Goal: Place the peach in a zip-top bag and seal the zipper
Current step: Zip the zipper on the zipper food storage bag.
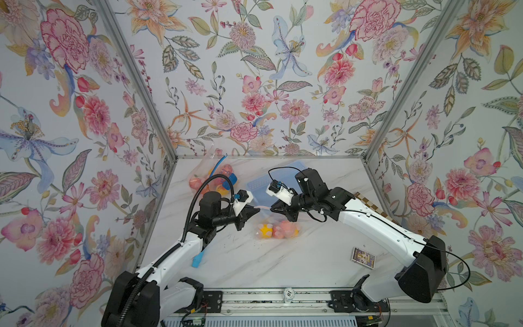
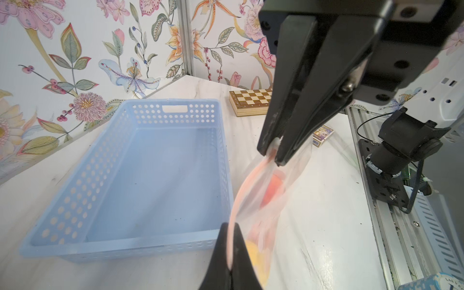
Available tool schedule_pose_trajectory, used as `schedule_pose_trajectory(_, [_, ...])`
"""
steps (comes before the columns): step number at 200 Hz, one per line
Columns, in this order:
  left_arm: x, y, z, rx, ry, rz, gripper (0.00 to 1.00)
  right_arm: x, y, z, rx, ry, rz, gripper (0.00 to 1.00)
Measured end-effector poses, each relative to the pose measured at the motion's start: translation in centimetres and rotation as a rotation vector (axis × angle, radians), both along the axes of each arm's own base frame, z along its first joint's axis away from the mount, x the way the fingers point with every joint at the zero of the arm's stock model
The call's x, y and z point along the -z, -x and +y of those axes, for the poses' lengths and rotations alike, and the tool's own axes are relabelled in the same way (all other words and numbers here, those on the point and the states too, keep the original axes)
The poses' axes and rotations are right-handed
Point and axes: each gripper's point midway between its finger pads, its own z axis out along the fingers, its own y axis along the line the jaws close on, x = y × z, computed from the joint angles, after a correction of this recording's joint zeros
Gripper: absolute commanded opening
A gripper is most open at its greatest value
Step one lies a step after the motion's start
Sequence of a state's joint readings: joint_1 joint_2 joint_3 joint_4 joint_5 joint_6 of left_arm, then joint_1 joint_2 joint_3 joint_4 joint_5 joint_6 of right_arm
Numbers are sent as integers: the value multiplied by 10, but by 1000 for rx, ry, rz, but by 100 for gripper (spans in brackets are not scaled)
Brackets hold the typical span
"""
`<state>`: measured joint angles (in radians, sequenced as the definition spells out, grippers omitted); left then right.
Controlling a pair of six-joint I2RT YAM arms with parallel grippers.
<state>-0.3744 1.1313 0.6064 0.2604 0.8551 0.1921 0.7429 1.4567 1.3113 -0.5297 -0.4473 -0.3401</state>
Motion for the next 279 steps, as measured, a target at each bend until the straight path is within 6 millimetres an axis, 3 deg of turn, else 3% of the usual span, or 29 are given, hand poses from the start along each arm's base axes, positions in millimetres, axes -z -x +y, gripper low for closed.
schedule_pose_trajectory(64, [5, -5, 21, -180, 52, 30, 0, 1, 0, -1, 10, 4, 12, 9])
schedule_pose_trajectory(144, [-12, -20, 56, -434, 83, -27, 0, 1, 0, -1, 12, 3, 13, 8])
schedule_pose_trajectory(279, [-3, -43, 104, -703, 81, 19, 0, 7, -2, -6, 30, 26, 21, 7])
